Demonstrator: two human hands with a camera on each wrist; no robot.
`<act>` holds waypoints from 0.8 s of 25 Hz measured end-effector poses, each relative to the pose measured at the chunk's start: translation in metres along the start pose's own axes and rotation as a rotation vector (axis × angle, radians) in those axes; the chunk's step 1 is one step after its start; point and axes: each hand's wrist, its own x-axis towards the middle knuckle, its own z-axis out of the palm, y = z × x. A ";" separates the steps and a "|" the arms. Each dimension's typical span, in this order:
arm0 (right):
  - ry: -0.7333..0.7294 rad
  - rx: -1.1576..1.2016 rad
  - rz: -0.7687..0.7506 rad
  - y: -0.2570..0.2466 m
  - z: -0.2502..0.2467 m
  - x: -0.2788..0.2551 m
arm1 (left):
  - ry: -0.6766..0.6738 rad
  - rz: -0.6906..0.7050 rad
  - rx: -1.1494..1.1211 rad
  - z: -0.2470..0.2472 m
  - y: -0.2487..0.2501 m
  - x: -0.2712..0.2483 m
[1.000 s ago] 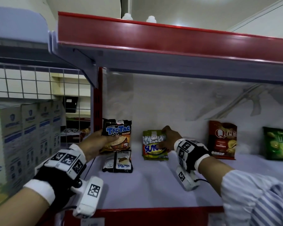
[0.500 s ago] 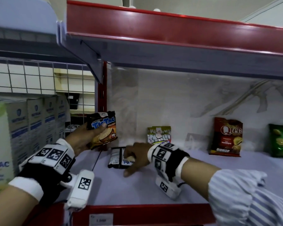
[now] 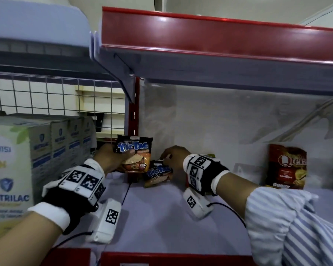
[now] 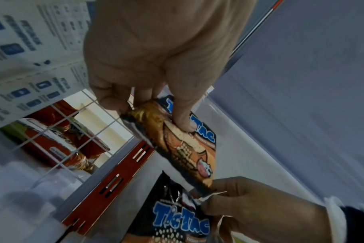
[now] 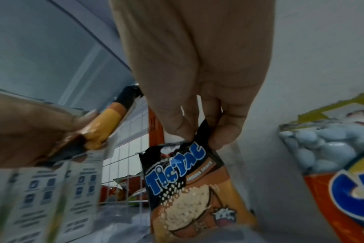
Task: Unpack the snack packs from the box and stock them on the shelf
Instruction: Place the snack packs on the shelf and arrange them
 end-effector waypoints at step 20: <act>-0.109 -0.048 0.441 0.086 -0.038 -0.036 | -0.199 0.035 0.712 0.084 -0.001 0.039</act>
